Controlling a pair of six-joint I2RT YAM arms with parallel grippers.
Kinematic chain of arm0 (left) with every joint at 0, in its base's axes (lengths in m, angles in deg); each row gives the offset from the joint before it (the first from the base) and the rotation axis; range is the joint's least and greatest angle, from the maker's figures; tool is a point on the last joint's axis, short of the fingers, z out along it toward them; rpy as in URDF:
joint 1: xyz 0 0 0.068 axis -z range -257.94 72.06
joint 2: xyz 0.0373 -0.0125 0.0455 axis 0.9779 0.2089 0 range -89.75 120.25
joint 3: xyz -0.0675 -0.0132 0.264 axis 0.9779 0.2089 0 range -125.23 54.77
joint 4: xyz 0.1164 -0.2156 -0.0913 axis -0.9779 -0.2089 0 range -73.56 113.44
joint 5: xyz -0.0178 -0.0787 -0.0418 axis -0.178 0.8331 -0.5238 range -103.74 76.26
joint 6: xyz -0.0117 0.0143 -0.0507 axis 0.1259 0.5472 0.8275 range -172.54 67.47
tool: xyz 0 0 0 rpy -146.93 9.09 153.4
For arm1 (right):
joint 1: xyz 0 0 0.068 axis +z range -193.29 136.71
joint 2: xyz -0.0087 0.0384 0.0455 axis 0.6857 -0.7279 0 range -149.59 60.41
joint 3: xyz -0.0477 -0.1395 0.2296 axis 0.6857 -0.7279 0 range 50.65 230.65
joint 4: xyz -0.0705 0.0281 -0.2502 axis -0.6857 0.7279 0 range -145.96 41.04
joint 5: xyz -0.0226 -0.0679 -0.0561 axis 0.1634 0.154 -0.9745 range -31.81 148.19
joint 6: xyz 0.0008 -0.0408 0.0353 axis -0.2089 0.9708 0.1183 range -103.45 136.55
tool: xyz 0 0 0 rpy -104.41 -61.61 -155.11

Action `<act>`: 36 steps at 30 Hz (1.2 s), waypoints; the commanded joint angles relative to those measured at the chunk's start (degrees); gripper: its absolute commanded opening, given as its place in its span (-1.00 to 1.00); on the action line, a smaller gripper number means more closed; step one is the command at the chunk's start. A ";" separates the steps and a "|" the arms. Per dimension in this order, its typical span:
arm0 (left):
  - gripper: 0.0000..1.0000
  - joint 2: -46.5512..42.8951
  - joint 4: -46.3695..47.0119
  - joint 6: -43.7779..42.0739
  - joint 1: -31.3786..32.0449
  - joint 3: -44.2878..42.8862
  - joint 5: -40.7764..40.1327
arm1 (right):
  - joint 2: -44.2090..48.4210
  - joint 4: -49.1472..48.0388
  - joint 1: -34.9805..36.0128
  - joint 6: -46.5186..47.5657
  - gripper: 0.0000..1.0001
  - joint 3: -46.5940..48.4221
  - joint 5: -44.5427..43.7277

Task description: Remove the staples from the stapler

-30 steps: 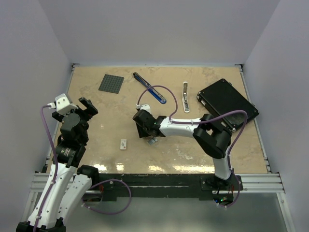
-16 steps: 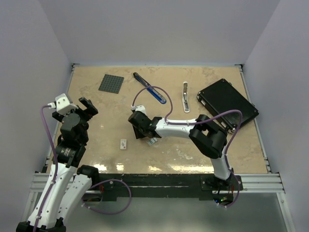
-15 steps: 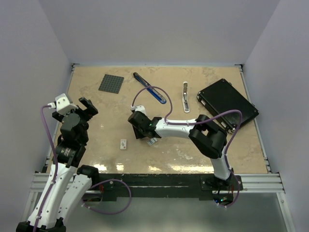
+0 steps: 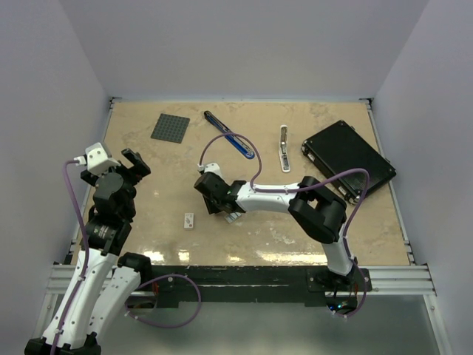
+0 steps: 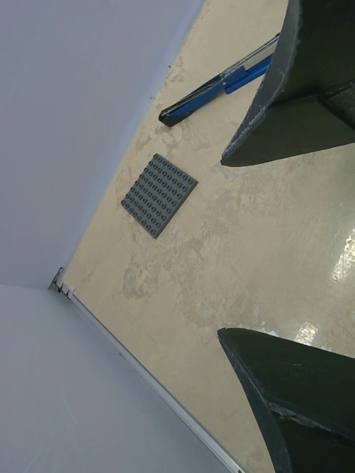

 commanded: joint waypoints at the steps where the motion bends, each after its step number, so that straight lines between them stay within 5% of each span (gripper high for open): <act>1: 0.89 0.38 2.35 0.49 0.10 0.20 -0.04 | -1.06 2.07 0.60 0.57 -0.27 2.22 -3.18; 36: 0.89 0.38 2.35 0.49 0.10 0.20 -0.04 | 5.78 3.39 2.53 3.64 -0.61 0.56 -2.84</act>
